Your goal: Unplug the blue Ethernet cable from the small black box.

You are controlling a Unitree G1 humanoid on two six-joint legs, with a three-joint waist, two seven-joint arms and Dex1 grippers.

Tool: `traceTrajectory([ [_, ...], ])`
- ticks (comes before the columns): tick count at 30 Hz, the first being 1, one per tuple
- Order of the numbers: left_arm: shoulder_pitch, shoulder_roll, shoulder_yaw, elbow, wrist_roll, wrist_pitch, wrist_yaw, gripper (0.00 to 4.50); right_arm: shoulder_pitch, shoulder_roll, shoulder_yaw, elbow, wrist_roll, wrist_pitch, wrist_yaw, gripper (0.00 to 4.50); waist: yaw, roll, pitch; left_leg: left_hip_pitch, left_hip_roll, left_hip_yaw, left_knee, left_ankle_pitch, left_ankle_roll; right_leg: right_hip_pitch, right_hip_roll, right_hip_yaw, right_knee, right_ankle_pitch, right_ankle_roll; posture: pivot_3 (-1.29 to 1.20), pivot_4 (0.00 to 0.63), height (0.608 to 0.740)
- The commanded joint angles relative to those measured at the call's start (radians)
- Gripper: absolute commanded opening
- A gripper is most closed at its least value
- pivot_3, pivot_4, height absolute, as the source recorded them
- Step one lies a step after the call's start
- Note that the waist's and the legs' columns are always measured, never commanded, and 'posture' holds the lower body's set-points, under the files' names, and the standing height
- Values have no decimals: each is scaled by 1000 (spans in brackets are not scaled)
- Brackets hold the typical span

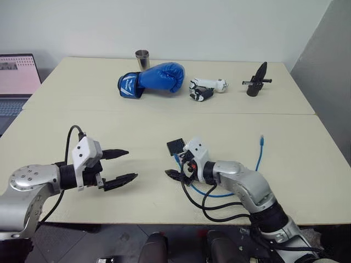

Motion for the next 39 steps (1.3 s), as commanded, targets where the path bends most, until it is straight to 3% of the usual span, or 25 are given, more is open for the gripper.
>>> traceTrajectory([
  [1,-22,8,-7,-6,0,-10,-7,4500,-16,15,5,14,-41,25,-42,4473,-1,0,0,0,0,0,0,0,0,0,0,0,0,0,0,0,150,740],
  [5,-31,3,-22,-7,4,-10,1,4500,-25,18,3,33,-67,16,-53,4473,-2,0,0,0,0,0,0,0,0,0,0,0,0,0,0,0,150,740],
  [17,-41,4,-12,31,1,17,30,4500,-49,-27,74,60,-199,-111,-36,1814,-2,0,0,0,0,0,0,0,0,0,0,0,0,0,0,0,150,740],
  [23,-85,-1,-38,93,-8,90,50,4500,-87,-124,117,37,-262,-285,83,210,-1,0,0,0,0,0,0,0,0,-1,0,-1,0,0,0,0,150,740],
  [31,-283,-93,-24,175,-243,409,56,4500,-178,-333,132,52,-394,-824,280,93,-1,0,1,-2,0,0,1,0,0,-1,0,-2,0,0,0,0,150,740],
  [35,-372,-130,-4,233,-322,519,78,4500,-219,-360,119,95,-449,-1021,301,93,-6,-1,0,-2,0,-1,1,0,0,-2,1,-2,0,0,0,0,150,740],
  [39,-423,-156,-12,248,-371,580,80,4500,-235,-349,96,94,-467,-1079,316,93,-7,-1,0,-2,0,-1,1,0,0,-1,1,-2,1,3,-5,0,150,740],
])
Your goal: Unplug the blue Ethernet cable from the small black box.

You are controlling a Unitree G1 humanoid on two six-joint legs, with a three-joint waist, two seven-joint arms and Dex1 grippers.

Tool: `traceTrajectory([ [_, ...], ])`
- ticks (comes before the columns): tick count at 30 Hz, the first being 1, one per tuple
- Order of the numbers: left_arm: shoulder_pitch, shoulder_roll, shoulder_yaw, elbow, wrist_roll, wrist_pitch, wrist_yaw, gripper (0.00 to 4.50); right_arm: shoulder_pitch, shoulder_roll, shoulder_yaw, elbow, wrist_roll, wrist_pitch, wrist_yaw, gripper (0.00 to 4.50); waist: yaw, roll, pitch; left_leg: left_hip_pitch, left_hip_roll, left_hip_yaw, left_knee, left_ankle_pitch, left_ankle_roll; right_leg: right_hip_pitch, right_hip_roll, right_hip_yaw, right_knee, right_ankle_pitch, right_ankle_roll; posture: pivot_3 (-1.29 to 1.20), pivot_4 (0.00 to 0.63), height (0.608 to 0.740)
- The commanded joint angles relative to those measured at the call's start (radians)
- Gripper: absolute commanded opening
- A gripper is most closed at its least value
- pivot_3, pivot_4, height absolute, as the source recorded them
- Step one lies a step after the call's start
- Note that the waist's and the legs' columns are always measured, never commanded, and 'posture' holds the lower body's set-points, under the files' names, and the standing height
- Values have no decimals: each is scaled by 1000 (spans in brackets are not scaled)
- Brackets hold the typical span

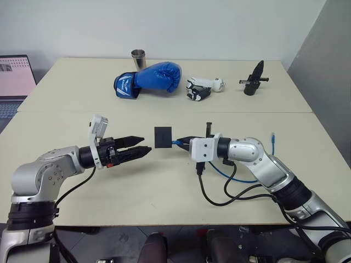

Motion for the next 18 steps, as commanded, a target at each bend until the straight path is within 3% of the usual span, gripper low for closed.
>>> traceTrajectory([
  [1,-35,-14,16,-10,-58,53,0,4500,-38,11,-39,-24,-17,-67,15,93,-1,0,0,0,0,0,0,0,0,0,0,0,0,0,0,0,150,740],
  [11,-54,-47,9,2,-92,99,-6,4500,-33,31,-65,-39,-43,-65,21,92,6,0,0,0,0,0,0,0,0,0,-1,0,0,0,0,0,150,740],
  [14,-64,-51,8,10,-102,113,-14,4039,-32,41,-75,-42,-52,-71,15,92,6,0,0,0,0,0,1,0,0,0,-1,0,0,0,0,0,150,740],
  [18,-63,-46,-4,7,-102,123,-29,3101,-35,54,-85,-38,-65,-93,-1,92,6,0,0,0,0,0,1,0,0,0,-1,0,0,0,-1,0,150,740],
])
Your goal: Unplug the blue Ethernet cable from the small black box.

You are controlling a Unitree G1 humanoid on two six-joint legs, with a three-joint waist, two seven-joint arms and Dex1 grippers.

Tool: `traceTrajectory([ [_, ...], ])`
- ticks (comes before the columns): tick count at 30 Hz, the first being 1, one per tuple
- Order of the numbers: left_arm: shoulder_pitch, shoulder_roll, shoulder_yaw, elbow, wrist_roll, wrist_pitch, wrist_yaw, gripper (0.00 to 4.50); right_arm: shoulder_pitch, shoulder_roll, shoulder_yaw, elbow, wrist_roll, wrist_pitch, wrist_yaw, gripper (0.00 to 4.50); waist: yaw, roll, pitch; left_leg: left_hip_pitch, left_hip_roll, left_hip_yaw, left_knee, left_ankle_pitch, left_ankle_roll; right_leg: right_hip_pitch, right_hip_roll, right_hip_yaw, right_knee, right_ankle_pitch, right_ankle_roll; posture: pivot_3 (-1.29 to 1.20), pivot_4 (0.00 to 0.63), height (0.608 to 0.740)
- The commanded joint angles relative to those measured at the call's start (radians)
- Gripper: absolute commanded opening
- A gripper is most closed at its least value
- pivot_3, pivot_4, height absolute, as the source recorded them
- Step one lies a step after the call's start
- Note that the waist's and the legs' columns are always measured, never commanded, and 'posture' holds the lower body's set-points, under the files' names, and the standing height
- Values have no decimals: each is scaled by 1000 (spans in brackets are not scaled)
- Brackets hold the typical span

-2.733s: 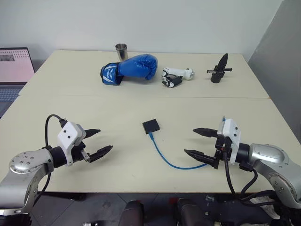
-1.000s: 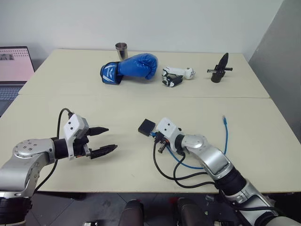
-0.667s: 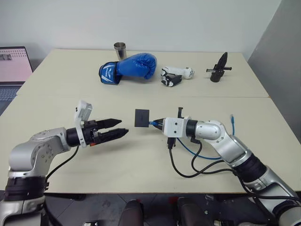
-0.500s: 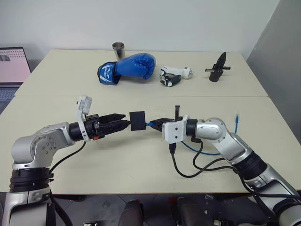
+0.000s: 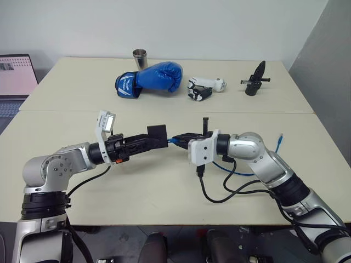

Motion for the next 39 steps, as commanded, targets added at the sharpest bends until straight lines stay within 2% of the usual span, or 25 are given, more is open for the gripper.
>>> traceTrajectory([
  [1,-15,8,3,-17,-23,8,-20,2911,-14,13,-42,-37,-15,-41,-26,92,0,0,0,0,0,0,0,0,0,0,0,0,0,0,0,0,150,740],
  [10,-31,-1,-10,-5,-4,-3,-28,883,-6,33,-48,-46,-31,-55,-30,92,1,0,0,0,0,0,0,0,0,0,0,0,0,0,0,0,150,740],
  [11,-37,-2,-13,-1,-3,-3,-29,796,-2,34,-45,-51,-33,-55,-27,92,1,0,0,0,0,0,0,0,0,0,0,0,0,0,0,0,150,740],
  [17,-47,4,-41,0,14,-20,-54,778,17,33,-47,-92,-6,-32,14,92,1,0,0,0,0,0,0,0,0,0,0,0,0,0,0,0,150,740],
  [18,-48,4,-45,-2,17,-24,-60,778,19,33,-51,-102,5,-21,24,794,1,0,0,0,0,0,0,0,0,0,0,0,0,0,0,0,150,740],
  [25,-79,32,-128,-32,62,-81,-158,778,29,-13,-94,-241,116,141,150,2266,2,0,0,0,-1,0,0,0,0,1,0,0,0,0,0,0,150,740],
  [27,-83,44,-151,-31,82,-102,-188,778,40,-18,-116,-274,172,216,174,2328,2,0,0,0,-1,0,0,0,0,1,0,-1,0,0,0,0,150,740],
  [29,-90,56,-176,-28,108,-133,-220,778,70,-23,-159,-324,278,375,199,2328,2,0,0,0,-1,0,0,0,0,1,0,0,0,0,0,0,150,740],
  [34,-106,68,-206,-16,140,-187,-286,778,136,19,-291,-412,589,856,156,2328,3,0,0,0,0,-1,0,0,0,1,0,-1,0,0,0,0,150,740],
  [39,-111,69,-206,-12,141,-194,-309,778,165,77,-357,-406,719,1038,77,2328,1,0,0,0,0,-1,0,0,0,1,0,0,0,0,0,0,150,740],
])
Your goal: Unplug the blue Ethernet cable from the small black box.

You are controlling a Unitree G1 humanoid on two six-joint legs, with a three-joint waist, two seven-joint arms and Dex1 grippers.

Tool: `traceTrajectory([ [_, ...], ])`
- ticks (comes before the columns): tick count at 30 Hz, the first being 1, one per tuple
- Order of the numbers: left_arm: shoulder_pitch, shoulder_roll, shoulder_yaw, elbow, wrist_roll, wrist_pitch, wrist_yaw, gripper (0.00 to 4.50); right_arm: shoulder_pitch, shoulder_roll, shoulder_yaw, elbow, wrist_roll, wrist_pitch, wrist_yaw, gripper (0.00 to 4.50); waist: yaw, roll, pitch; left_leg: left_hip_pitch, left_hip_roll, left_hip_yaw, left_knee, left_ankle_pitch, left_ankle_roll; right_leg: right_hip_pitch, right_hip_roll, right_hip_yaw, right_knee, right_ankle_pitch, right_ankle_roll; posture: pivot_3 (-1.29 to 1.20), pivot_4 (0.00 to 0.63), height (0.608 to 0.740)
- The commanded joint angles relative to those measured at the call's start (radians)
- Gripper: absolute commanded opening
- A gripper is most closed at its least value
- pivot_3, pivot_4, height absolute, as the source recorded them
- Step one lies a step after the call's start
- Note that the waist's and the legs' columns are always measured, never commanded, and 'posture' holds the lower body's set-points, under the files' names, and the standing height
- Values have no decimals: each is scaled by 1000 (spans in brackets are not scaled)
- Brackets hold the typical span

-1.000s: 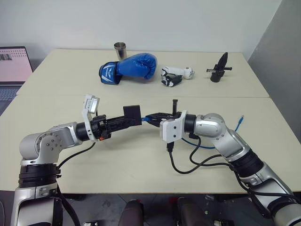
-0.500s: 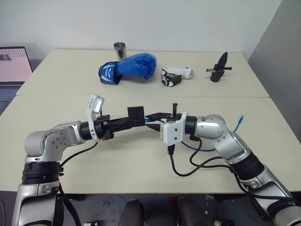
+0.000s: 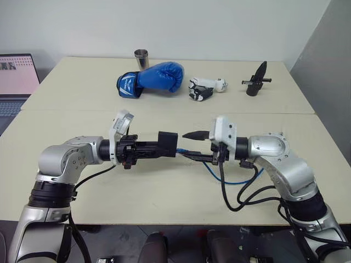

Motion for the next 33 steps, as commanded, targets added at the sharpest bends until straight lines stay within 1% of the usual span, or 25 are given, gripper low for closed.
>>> traceTrajectory([
  [1,-18,16,11,-16,-1,-19,-27,778,4,35,-55,-18,88,89,-57,2328,-2,0,0,0,0,0,0,0,0,0,0,0,0,0,0,0,150,740],
  [7,-14,25,19,-11,5,-25,-40,778,9,104,-94,-3,195,181,-115,2328,-2,0,0,-1,0,0,0,0,0,-1,0,0,0,0,0,0,150,740],
  [16,-5,27,27,-7,4,-29,-45,778,11,130,-124,23,304,255,-155,2328,-2,0,0,-1,0,0,0,0,0,-1,0,0,-1,0,0,0,150,740],
  [27,-3,23,31,-4,2,-25,-49,778,16,146,-138,62,370,276,-184,2328,-2,0,0,-2,0,0,0,0,0,-2,1,0,-1,0,1,0,150,740],
  [33,-6,20,34,2,1,-25,-44,778,22,142,-123,60,381,273,-187,2328,-2,0,0,-2,0,0,0,0,0,-2,1,0,-1,-1,1,0,150,740],
])
